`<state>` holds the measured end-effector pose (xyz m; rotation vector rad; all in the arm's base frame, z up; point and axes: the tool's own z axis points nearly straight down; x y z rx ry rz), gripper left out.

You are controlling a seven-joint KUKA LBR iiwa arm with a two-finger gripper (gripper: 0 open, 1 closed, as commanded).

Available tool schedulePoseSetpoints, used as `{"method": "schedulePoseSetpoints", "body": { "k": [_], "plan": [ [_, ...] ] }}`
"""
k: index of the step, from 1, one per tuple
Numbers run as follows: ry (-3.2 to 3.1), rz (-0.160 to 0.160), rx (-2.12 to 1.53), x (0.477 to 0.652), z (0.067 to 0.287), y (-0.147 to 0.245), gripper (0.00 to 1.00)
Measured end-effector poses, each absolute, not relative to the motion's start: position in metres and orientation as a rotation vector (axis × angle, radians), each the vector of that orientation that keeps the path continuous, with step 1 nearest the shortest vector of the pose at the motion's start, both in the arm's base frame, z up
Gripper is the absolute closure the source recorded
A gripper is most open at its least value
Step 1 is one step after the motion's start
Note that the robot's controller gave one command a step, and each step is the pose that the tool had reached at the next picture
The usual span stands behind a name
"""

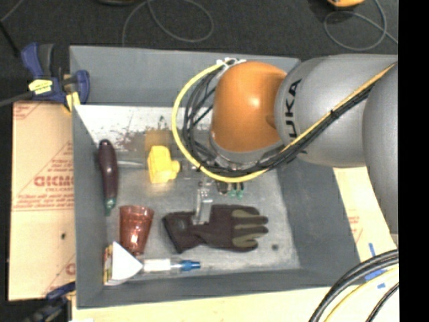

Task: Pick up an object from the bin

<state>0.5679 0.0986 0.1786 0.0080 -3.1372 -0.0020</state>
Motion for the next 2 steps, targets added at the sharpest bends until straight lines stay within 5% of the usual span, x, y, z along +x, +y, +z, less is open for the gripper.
{"method": "schedulePoseSetpoints", "body": {
  "k": [1,2],
  "plan": [
    [-3.144,-0.003,0.005,0.569,0.183,0.098,0.00],
    [-3.147,-0.002,0.116,0.563,0.149,0.082,0.00]
  ]
}}
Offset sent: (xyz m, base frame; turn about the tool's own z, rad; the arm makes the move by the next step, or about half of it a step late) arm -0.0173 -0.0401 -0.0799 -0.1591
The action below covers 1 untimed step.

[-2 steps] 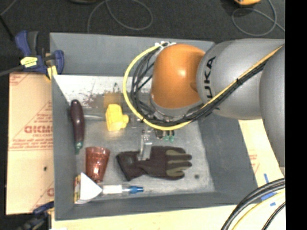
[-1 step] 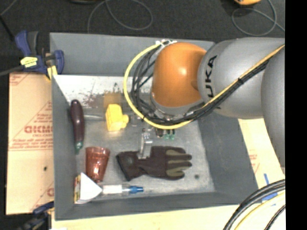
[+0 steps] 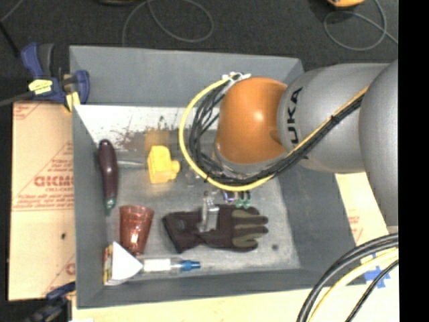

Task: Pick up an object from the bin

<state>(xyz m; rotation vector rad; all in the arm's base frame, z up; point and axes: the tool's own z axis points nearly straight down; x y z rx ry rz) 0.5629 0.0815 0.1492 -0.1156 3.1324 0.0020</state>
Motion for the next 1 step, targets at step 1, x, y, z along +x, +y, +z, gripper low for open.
{"method": "schedulePoseSetpoints", "body": {
  "k": [1],
  "plan": [
    [3.131,0.006,-0.124,0.5480,0.0755,0.0742,0.00]
  ]
}}
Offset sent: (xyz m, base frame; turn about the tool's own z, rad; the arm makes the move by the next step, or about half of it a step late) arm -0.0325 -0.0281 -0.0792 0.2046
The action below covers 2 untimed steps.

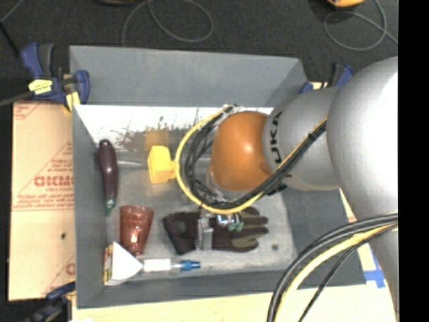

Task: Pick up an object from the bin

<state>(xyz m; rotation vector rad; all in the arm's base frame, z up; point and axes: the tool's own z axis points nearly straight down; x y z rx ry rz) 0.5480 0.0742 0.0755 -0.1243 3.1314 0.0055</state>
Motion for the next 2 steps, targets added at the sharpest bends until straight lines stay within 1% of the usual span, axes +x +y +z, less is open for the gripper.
{"method": "schedulePoseSetpoints", "body": {
  "k": [1,2],
  "plan": [
    [3.126,0.006,0.205,0.5321,0.0717,0.0534,1.00],
    [3.125,0.006,0.206,0.5321,0.0717,0.0534,1.00]
  ]
}}
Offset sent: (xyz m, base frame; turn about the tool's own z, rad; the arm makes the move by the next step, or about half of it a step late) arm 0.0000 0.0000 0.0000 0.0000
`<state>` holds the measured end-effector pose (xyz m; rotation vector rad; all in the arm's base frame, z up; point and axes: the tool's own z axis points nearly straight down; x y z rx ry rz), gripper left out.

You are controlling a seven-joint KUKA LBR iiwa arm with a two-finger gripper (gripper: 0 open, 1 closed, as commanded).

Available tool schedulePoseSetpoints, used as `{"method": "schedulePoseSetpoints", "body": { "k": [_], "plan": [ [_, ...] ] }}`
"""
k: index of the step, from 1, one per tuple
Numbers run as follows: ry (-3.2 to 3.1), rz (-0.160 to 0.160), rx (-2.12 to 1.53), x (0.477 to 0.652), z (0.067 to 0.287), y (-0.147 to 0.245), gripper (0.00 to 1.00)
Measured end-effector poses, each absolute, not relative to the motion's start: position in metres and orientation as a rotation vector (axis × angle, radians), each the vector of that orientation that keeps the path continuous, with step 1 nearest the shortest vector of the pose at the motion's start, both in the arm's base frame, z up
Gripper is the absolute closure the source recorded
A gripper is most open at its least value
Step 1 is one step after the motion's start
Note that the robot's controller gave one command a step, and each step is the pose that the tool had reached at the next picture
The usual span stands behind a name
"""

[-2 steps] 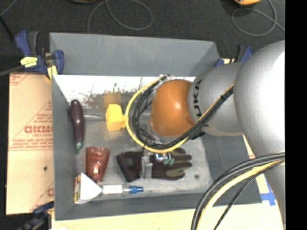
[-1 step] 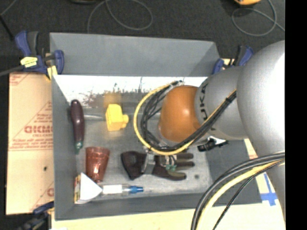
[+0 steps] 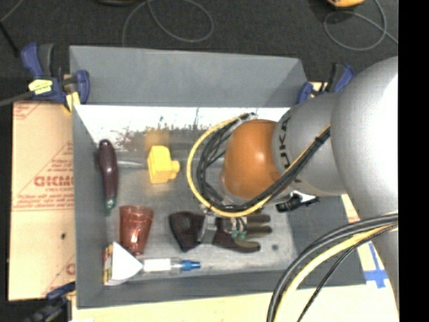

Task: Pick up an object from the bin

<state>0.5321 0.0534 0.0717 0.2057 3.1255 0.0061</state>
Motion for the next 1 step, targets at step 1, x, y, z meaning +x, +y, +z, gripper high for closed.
{"method": "schedulePoseSetpoints", "body": {
  "k": [1],
  "plan": [
    [3.118,0.008,0.251,0.5312,0.2110,0.0522,1.00]
  ]
}}
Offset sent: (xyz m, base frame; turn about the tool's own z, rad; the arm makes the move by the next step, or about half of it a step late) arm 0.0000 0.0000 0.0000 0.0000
